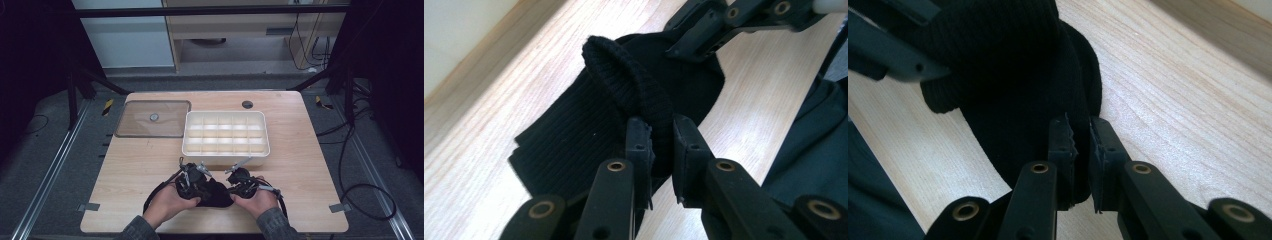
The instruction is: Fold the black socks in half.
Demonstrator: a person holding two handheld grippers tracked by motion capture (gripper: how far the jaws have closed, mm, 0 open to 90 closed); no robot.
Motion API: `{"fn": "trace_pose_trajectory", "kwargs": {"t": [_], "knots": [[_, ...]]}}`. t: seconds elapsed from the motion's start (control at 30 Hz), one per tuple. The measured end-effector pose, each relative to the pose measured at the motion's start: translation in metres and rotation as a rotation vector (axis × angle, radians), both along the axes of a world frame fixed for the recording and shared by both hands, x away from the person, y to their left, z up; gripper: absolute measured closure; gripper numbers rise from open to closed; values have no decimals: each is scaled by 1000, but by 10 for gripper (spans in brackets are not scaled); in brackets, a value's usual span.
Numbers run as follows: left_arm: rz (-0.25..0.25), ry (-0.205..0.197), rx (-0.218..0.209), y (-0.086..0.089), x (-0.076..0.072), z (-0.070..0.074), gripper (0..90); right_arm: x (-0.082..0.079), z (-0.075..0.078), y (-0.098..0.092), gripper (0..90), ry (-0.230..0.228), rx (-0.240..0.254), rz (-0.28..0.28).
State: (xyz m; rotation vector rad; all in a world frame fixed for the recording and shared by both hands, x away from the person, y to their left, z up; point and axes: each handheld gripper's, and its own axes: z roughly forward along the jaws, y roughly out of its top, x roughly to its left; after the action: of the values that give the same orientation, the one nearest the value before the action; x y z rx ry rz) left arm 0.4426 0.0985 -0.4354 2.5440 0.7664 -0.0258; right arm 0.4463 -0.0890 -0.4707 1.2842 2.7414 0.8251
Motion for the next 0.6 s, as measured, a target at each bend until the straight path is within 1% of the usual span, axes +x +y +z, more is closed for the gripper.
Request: {"fn": "trace_pose_trajectory", "kwargs": {"t": [0.17, 0.27, 0.43, 0.47, 0.6], "knots": [[6, 0, -19, -2, -2, 0, 770, 1, -1, -1, 816, 0, 5, -2], [17, 0, -41, -3, -3, 1, 743, 0, -1, -2, 813, 4, 13, -5], [13, 7, -64, -6, -6, 4, 719, 0, -1, -3, 810, 10, 15, -10], [12, 10, -70, -7, -6, 5, 712, 0, -1, -3, 809, 5, 14, -5], [4, 1, -73, -9, -10, 8, 695, 0, 0, -4, 809, 5, 16, -9]]}}
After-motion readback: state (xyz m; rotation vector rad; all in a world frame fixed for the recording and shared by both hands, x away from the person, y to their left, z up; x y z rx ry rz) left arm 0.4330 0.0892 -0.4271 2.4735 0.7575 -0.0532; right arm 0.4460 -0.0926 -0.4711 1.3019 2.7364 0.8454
